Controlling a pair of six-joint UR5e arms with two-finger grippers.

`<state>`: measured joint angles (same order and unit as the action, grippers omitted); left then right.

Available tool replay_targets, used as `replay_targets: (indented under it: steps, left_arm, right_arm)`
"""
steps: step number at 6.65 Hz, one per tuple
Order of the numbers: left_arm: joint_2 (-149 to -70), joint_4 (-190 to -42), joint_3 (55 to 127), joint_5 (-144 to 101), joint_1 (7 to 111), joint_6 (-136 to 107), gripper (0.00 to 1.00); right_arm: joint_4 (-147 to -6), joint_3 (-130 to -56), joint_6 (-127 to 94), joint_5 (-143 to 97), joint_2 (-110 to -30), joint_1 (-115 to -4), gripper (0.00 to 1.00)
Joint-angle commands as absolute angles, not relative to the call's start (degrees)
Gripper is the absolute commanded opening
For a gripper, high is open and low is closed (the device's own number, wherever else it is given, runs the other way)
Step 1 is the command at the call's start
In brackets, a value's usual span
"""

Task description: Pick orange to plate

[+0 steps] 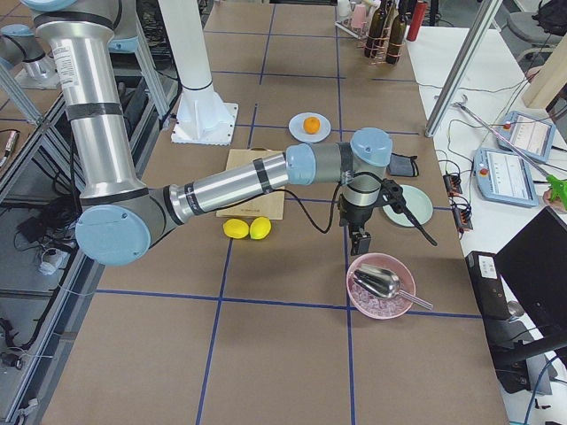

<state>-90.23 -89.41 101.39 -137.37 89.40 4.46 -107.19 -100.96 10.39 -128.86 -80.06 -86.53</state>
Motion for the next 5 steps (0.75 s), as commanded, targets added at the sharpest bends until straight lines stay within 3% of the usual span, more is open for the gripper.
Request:
replay_targets:
  steps: [1, 5]
  left_arm:
    - [-90.26, -88.50, 101.69, -137.46, 89.56, 4.40, 1.00]
    - [-88.60, -88.95, 102.57, -136.32, 89.82, 7.73, 1.00]
  right_arm:
    - [-108.37, -101.43, 11.87, -128.85, -80.42, -87.28, 1.00]
    - [-108.28, -100.99, 11.78, -129.11, -81.64, -87.28, 1.00]
